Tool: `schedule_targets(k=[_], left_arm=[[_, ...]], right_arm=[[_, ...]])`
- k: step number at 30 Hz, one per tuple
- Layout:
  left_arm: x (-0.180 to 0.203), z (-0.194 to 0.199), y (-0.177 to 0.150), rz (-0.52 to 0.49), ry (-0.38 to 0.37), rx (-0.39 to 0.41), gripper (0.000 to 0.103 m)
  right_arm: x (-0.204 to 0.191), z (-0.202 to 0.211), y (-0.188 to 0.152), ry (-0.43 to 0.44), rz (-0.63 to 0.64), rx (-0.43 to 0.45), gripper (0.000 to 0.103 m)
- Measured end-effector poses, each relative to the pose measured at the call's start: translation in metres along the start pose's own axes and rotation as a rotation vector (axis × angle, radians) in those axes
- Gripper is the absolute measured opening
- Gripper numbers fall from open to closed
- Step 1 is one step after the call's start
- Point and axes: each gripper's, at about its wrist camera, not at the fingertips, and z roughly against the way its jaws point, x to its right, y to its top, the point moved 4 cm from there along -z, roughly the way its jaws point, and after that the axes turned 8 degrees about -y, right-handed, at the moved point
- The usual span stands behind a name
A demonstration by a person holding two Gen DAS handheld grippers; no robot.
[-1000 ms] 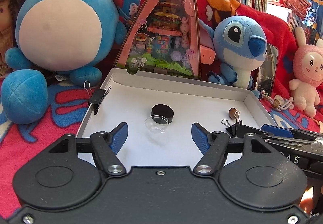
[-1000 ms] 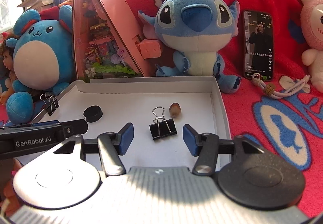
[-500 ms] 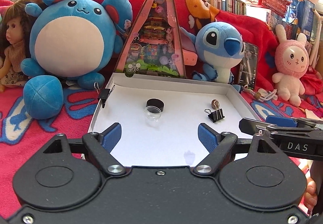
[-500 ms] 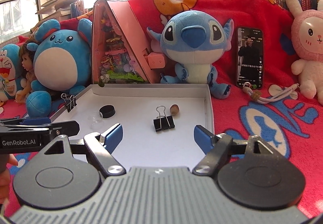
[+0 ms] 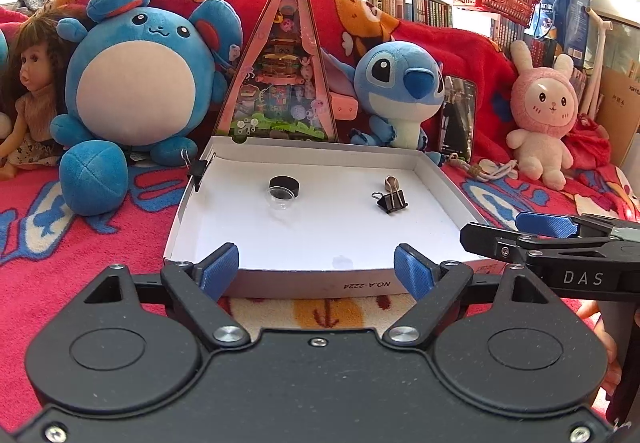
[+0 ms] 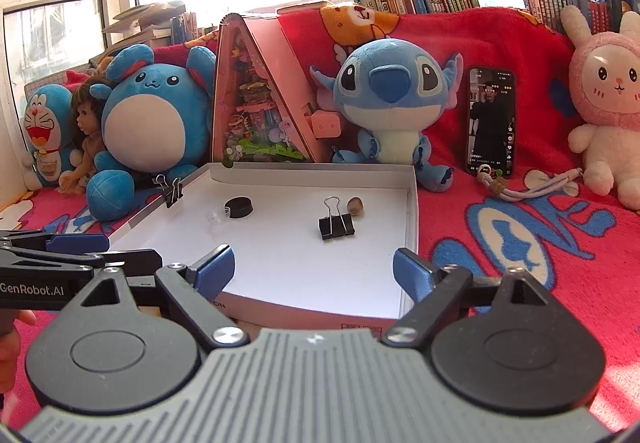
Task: Organize rigid objects
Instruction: 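Withdraw both tools from the box toward the objects on the blanket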
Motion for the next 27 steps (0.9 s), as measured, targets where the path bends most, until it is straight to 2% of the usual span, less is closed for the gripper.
schedule_targets(k=[6,13,19,27], left_arm=[[0.012,0.015,-0.014,-0.039,-0.005,0.008,0.085],[0.019,0.033,-0.028,-0.01,-0.032,0.017,0.085],[0.02,0.049,-0.04,-0.009,-0.026,0.035,0.085],[0.026,0.064,-0.06,-0.05,-0.016,0.041,0.086]], right_arm=[[-0.001,0.015,-0.009,-0.004,0.025,0.017,0.095],[-0.006,0.029,-0.021,0.002,0.068,0.033,0.099],[-0.006,0.043,-0.033,0.022,0.061,0.036,0.101],[-0.003,0.052,-0.052,0.003,0.058,0.016,0.102]])
